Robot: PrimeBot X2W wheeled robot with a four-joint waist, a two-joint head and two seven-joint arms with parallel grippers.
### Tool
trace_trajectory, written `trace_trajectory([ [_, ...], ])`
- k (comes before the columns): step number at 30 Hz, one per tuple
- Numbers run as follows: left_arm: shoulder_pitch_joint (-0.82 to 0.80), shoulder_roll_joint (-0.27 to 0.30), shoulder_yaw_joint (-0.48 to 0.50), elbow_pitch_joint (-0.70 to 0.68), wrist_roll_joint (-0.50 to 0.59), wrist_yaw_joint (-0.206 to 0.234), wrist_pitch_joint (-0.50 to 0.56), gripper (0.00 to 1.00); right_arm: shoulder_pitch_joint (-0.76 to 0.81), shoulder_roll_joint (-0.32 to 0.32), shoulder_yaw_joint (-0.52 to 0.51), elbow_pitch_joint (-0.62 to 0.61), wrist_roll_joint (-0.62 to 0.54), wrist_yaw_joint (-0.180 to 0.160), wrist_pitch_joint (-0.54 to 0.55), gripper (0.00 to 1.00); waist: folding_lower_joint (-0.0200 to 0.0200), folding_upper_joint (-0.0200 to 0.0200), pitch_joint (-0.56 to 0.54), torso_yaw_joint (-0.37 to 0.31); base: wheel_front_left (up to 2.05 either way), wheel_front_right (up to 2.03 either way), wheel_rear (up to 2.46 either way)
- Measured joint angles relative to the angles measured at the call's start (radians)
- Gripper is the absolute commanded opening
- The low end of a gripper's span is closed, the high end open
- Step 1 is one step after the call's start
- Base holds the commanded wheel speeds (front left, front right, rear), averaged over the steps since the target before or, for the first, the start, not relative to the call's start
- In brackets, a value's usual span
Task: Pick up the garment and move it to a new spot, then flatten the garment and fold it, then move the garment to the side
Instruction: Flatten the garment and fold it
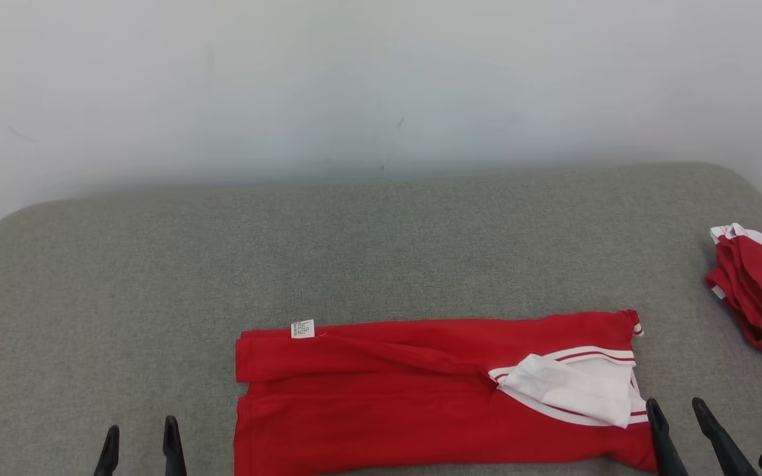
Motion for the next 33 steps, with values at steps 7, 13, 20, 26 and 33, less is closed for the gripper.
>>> trace_trajectory([
  [7,0.015,-0.017,0.028,0.013,0.018,-0.03,0.0,1.0,-0.011,-0.016,0.024,0.048,-0.039,0.0,-0.046,1.0,0.0,0.0,-0.008,-0.003,0.0,0.0,0.0],
  [13,0.014,-0.021,0.041,0.019,0.03,-0.047,0.0,1.0,-0.036,-0.041,0.039,0.068,-0.045,0.0,-0.028,1.0,0.0001,0.0,-0.003,0.001,0.0,0.0,0.0],
  [20,0.009,-0.023,0.043,0.035,0.04,-0.058,0.0,1.0,-0.125,-0.073,0.022,0.118,0.014,0.0,0.203,1.0,0.0001,0.0001,0.011,0.003,0.0,0.0,0.0],
  [26,-0.009,-0.023,0.035,0.038,0.042,-0.066,0.0,1.0,-0.223,-0.079,-0.063,0.189,0.038,0.0,0.451,1.0,0.0001,0.0001,0.035,0.019,0.0,0.0,0.0],
  [33,-0.047,-0.023,0.033,0.042,0.052,-0.075,0.0,1.0,-0.32,-0.046,-0.113,0.262,0.049,0.0,0.6,1.0,0.0002,0.0001,0.08,0.058,0.0,0.0,0.0],
])
